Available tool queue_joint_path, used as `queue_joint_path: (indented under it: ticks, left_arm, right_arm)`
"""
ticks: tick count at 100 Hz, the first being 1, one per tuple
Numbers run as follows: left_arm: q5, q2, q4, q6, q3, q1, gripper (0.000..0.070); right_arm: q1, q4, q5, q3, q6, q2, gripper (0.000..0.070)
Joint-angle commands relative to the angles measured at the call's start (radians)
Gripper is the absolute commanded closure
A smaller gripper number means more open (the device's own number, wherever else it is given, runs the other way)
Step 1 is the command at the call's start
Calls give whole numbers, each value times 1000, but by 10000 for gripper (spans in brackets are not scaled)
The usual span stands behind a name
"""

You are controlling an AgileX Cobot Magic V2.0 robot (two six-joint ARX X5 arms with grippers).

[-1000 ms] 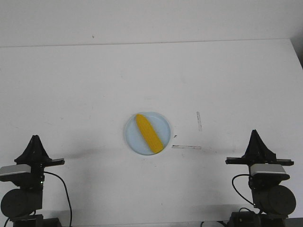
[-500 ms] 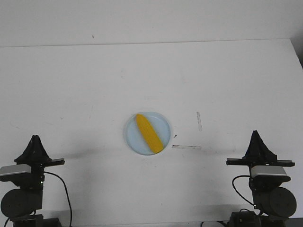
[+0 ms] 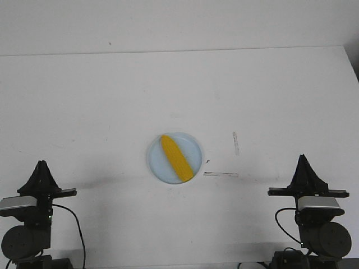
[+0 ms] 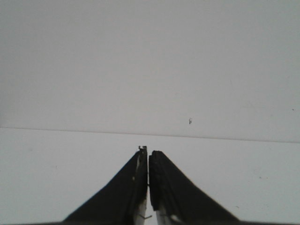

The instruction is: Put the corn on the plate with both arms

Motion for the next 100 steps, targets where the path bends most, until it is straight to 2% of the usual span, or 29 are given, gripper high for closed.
queue_joint_path:
  ticks: [1,15,36,63,73,100]
  left_arm:
    - [-3,-9,26,5,-27,-27,698]
    - [-2,-43,17,6,-85,-107,698]
    - [-2,-94,-124,6,-95,-123,698]
    - [-2,-235,-92,6,-210,-110,698]
    - [-2,-230,-42,4,-263,-108,698]
    - [2,-230,-86,-1,-266,-109,698]
  right_arm:
    - [1,10,0,3,-5,0,694]
    - [1,10,0,3,-5,0,694]
    - [1,10,0,3,-5,0,694]
    - [1,10,0,3,-5,0,694]
    - [1,10,0,3,-5,0,694]
    - [1,11,0,3,-5,0,694]
